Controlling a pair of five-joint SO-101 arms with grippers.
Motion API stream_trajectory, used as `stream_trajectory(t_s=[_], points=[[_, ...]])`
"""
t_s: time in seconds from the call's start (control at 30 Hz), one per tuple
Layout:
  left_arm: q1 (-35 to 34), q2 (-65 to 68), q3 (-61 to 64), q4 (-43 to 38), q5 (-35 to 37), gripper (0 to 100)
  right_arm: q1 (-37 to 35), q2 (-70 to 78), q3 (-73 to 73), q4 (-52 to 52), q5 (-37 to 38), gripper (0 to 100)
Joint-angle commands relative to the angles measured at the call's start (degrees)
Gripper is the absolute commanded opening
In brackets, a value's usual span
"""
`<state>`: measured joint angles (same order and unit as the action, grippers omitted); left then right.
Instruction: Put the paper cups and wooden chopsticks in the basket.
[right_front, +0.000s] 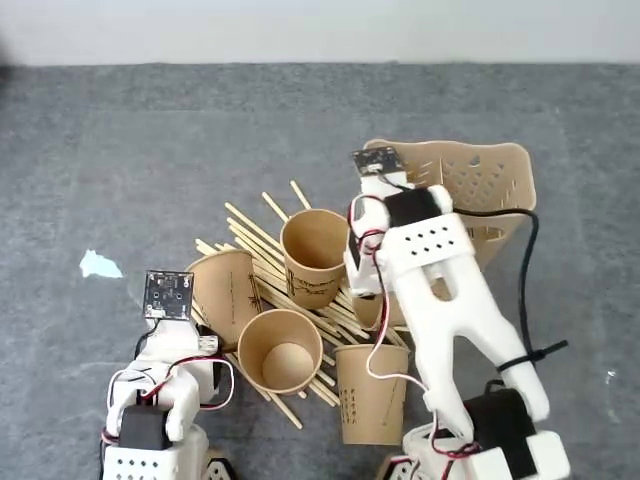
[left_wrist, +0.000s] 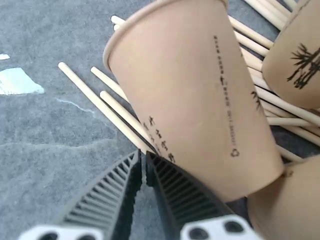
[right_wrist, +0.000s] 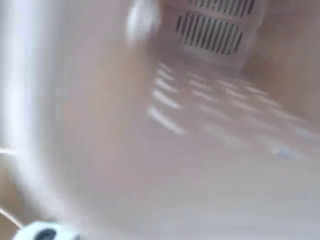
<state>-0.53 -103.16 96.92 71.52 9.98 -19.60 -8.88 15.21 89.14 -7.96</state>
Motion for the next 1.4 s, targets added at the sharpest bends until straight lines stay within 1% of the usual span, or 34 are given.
stream_trajectory(t_s=[0.0, 0.07, 0.2, 0.23, 0.33, 0.5, 0.7, 0.87, 1.03, 1.17, 1.37], points=[[0.0, -0.62, -0.4, 0.35, 0.18, 1, 2.51, -0.13, -0.35, -0.84, 2.64, 23.2], [0.0, -0.62, -0.4, 0.35, 0.18, 1, 3.82, -0.48, -0.35, -0.92, 3.52, 18.1], [0.0, -0.62, -0.4, 0.35, 0.18, 1, 4.97, -0.57, -0.35, -0.66, 5.71, 4.5], [0.0, -0.62, -0.4, 0.35, 0.18, 1, 4.97, -0.57, -0.35, -0.57, 5.98, 2.9], [0.0, -0.62, -0.4, 0.35, 0.18, 1, 4.79, -1.89, -0.35, -0.31, 6.51, 2.7], [0.0, -0.62, -0.4, 0.35, 0.18, 1, 4.7, -8.04, -0.35, 0.22, 10.11, 2.1], [0.0, -0.62, -0.4, 0.35, 0.18, 1, 4.09, -16.22, -0.35, 3.82, 12.57, 2.0], [0.0, -0.62, -0.4, 0.35, 0.18, 1, 2.51, -22.02, -0.44, 7.25, 12.92, 2.0], [0.0, -0.62, -0.4, 0.35, 0.18, 1, 2.68, -26.95, -0.79, 7.34, 13.19, 0.8], [0.0, -0.62, -0.4, 0.35, 0.18, 1, 2.68, -33.27, -0.97, 7.34, 16.7, 0.8], [0.0, -0.62, -0.4, 0.35, 0.18, 1, 2.68, -42.42, -6.95, 7.34, 17.41, 0.8]])
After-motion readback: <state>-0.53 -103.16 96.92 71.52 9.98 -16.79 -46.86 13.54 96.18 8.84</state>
